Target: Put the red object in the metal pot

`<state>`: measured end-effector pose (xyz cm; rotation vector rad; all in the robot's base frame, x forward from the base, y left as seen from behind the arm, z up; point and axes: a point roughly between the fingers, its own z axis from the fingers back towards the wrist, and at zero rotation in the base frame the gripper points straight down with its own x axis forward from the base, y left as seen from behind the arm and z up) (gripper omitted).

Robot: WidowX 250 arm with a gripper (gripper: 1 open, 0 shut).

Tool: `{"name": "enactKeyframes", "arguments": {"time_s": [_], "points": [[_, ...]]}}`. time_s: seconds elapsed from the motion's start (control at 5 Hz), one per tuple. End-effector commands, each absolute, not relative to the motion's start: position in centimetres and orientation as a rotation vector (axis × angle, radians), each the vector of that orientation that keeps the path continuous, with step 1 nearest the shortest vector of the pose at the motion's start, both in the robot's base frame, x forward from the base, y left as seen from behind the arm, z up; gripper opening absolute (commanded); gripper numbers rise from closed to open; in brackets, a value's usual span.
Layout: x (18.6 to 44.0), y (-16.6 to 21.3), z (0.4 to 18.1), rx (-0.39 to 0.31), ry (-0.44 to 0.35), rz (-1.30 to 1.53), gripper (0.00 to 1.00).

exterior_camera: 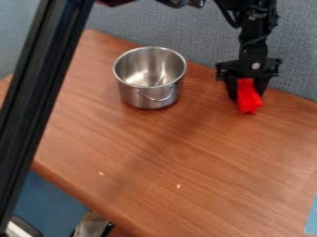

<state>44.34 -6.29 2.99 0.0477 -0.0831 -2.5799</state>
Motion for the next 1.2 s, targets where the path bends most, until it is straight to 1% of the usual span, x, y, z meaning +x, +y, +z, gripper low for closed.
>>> {"name": "enactKeyframes", "arguments": {"time_s": [0.0,0.2,0.6,0.8,1.0], "points": [[45.3,-7.7,7.0,0.122,-0.092,-2.626,0.0],[45.1,-7.7,8.2,0.124,-0.082,-2.614,0.0],[45.5,-5.1,7.7,0.118,-0.118,-2.432,0.0],[44.7,-4.8,8.0,0.126,-0.137,-2.503,0.0],[44.4,-4.3,10.7,0.129,-0.129,-2.571,0.0]]}}
